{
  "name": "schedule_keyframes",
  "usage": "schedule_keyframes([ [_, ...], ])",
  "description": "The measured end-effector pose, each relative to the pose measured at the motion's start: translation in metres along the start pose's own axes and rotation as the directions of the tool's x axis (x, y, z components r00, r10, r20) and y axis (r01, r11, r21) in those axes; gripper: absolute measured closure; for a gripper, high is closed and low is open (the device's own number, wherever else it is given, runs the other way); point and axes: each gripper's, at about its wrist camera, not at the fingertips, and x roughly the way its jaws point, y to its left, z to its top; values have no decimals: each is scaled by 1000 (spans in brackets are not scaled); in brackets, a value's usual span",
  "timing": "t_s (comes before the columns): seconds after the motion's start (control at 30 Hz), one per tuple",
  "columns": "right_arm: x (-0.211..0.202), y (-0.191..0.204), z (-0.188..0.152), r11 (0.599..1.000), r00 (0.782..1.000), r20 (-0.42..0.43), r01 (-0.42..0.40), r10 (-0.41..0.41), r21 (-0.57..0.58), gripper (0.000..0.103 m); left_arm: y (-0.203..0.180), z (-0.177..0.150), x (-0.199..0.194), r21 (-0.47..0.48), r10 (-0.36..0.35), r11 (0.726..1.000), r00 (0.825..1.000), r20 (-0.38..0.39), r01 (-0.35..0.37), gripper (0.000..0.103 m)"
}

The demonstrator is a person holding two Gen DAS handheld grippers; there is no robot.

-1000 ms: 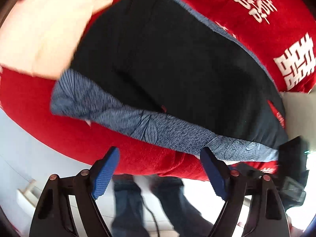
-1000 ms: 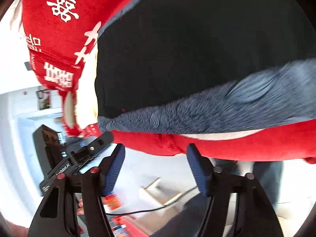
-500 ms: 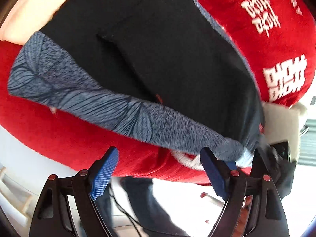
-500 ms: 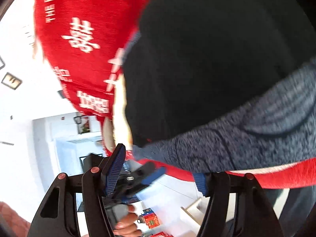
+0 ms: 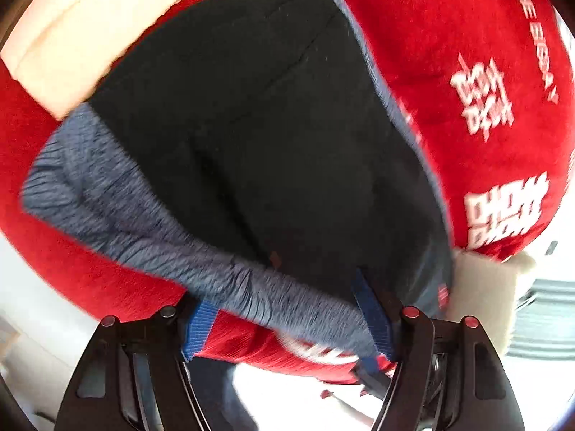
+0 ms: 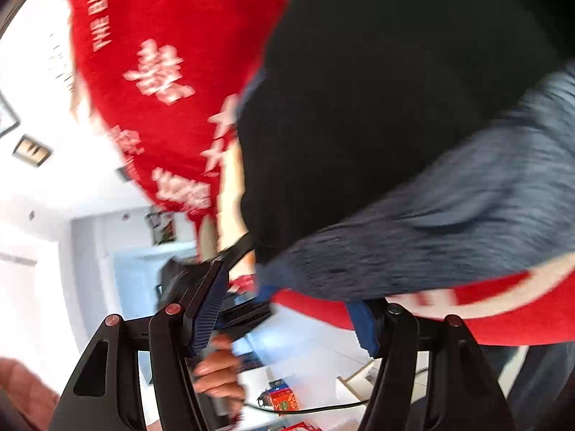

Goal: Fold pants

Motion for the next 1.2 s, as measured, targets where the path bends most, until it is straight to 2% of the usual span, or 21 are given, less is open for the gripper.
schedule_keyframes([
  [0.1,1,-20,0,996,1000,11,-8,7,91,35,3,-14,-5,42,35,999,999,-21,-34,29],
  [0.13,4,-21,0,993,1000,10,-29,28,113,35,2,-17,-5,45,32,999,999,-38,-30,27],
  [0.17,6,-22,0,991,999,8,-47,46,125,35,2,-18,-4,36,28,999,998,-47,-27,18],
  [0.2,10,-18,2,987,996,8,-86,86,137,41,3,-20,-4,25,24,999,999,-48,-22,16],
  [0.23,12,-13,4,982,991,12,-133,132,137,46,3,-20,-3,8,3,1000,998,-55,-3,16],
  [0.37,2,16,11,955,959,54,-281,277,99,46,-2,-16,9,-70,-125,990,988,-89,119,16],
  [0.4,-2,22,12,946,949,55,-314,310,85,46,-3,-17,8,-73,-140,988,987,-84,134,12],
  [0.47,-6,34,12,945,946,50,-323,320,53,46,-4,-14,7,-74,-140,988,989,-49,136,5],
  [0.5,-8,38,13,947,947,36,-320,319,36,46,-2,-10,6,-88,-143,986,989,-30,140,5],
  [0.57,-6,40,13,954,954,16,-299,298,25,46,3,-1,4,-122,-138,983,990,4,137,5],
  [0.63,-4,36,11,971,971,-6,-240,240,11,46,12,8,-2,-147,-128,980,991,49,134,6],
  [0.73,-8,13,9,986,987,2,-162,162,32,46,13,19,0,-120,-86,989,995,43,90,24],
  [0.8,-18,-10,7,992,994,37,-106,104,68,46,11,19,5,-57,-34,998,999,14,35,48],
  [0.9,-40,-38,3,984,989,118,-101,84,150,46,15,20,6,-18,-9,1000,1000,-6,9,69],
  [0.97,-54,-52,3,968,976,187,-146,108,204,46,16,22,3,-8,-14,1000,1000,-9,14,72],
  [1.0,-62,-61,2,948,960,237,-205,147,243,46,15,23,0,3,-22,1000,1000,-9,22,72],
  [1.07,-65,-71,2,912,937,283,-289,207,290,49,9,23,-3,44,-12,999,1000,-13,12,72],
  [1.1,-63,-77,2,884,921,315,-333,230,328,62,6,23,-4,62,-3,998,1000,-13,4,72],
  [1.13,-63,-81,0,870,912,333,-354,239,345,86,1,23,-6,93,14,996,1000,-13,-13,72],
  [1.17,-63,-83,-3,849,897,361,-387,255,361,94,-3,24,-6,108,23,994,1000,-13,-22,76],
  [1.2,-65,-80,-7,847,893,381,-384,240,367,95,-5,24,-8,126,33,992,999,-11,-31,76],
])
